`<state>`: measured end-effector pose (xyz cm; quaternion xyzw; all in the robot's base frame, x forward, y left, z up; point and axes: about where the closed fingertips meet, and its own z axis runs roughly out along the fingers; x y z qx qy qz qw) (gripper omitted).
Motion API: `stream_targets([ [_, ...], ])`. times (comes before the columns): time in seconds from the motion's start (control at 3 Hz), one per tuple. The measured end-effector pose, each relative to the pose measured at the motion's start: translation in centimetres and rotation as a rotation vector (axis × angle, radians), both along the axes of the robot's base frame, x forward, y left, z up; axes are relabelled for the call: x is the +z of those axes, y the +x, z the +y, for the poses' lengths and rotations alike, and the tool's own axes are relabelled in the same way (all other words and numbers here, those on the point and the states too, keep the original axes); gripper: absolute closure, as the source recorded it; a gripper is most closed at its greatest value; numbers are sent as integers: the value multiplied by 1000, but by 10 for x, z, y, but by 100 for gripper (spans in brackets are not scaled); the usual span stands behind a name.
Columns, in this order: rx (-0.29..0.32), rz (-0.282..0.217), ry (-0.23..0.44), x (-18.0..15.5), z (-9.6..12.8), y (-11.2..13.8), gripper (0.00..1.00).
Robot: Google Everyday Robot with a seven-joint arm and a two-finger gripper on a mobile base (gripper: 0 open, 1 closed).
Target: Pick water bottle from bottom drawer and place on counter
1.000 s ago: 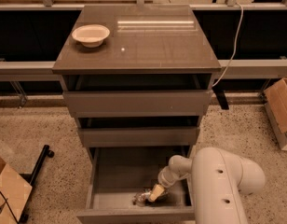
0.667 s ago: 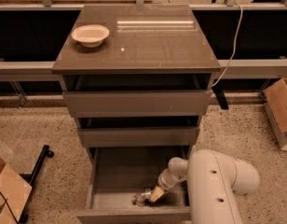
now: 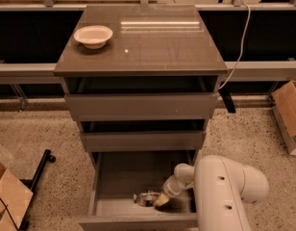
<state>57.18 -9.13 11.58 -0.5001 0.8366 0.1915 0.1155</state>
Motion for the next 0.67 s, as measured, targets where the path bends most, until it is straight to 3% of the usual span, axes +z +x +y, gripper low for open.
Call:
stream_targets([
  [0.33,0,0,0,0,0,0,84],
  [0.67,24,-41,47,45,5,1,100],
])
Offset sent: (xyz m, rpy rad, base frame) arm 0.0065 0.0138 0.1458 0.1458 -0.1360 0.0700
